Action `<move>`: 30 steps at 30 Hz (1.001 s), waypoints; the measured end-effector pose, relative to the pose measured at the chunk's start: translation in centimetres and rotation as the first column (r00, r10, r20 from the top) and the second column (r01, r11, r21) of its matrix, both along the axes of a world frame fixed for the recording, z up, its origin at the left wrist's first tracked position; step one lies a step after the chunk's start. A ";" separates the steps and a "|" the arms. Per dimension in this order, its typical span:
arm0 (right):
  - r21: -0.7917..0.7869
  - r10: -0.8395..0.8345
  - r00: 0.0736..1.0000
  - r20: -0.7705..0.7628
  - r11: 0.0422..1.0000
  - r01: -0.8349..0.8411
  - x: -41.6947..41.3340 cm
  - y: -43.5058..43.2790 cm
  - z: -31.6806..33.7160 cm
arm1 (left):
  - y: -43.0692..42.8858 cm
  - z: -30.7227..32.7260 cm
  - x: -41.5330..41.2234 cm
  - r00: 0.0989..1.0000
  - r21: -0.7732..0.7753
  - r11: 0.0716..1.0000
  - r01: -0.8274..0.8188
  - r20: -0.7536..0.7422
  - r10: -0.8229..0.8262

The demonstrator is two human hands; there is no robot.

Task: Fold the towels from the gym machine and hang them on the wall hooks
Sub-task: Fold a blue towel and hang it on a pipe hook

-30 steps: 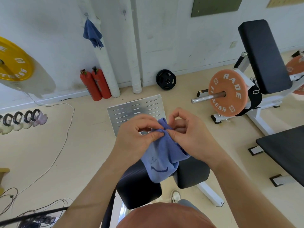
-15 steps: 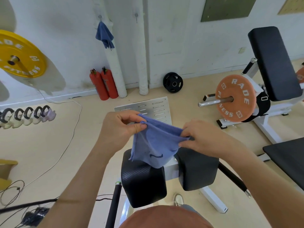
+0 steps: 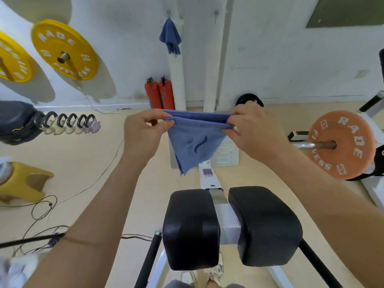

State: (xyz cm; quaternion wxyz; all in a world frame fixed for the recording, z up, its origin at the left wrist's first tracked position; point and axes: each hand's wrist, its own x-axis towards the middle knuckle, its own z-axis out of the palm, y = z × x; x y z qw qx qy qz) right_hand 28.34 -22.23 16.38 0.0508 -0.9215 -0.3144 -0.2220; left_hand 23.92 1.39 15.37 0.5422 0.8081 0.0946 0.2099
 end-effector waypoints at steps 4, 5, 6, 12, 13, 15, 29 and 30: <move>-0.073 0.068 0.998 0.007 0.995 -0.067 -2.1 -0.3 -4.3 | 0.3 -3.8 -3.3 0.992 -0.053 0.998 0.023 -0.119 -0.030; -0.098 0.084 0.996 -0.034 0.991 -0.087 -3.2 -0.3 -6.1 | 0.5 -5.6 -4.7 0.983 -0.075 0.997 0.026 -0.177 -0.040; -0.137 0.089 0.992 -0.085 0.986 -0.100 -4.6 -0.4 -8.1 | 0.6 -7.6 -6.1 0.968 -0.086 0.996 0.030 -0.246 -0.051; -0.419 0.006 0.915 -0.403 0.888 -0.191 -14.5 0.1 -19.3 | 1.8 -18.8 -14.6 0.788 0.067 0.950 0.304 -0.579 -0.211; -0.423 0.001 0.914 -0.406 0.886 -0.190 -15.9 0.3 -20.7 | 2.0 -20.0 -15.6 0.765 0.095 0.924 0.371 -0.594 -0.247; -0.392 0.004 0.921 -0.388 0.904 -0.169 -18.3 0.4 -22.5 | 2.4 -21.9 -17.1 0.761 0.159 0.879 0.449 -0.583 -0.284; -0.271 -0.136 0.409 -0.902 0.917 -0.293 -25.5 1.2 -21.2 | 1.5 -24.7 -22.0 0.378 0.233 0.410 0.882 -0.869 -0.319; -0.186 -0.101 0.346 -0.933 0.957 -0.223 -24.6 1.6 -20.9 | 1.4 -24.5 -21.5 0.409 0.228 0.460 0.858 -0.846 -0.343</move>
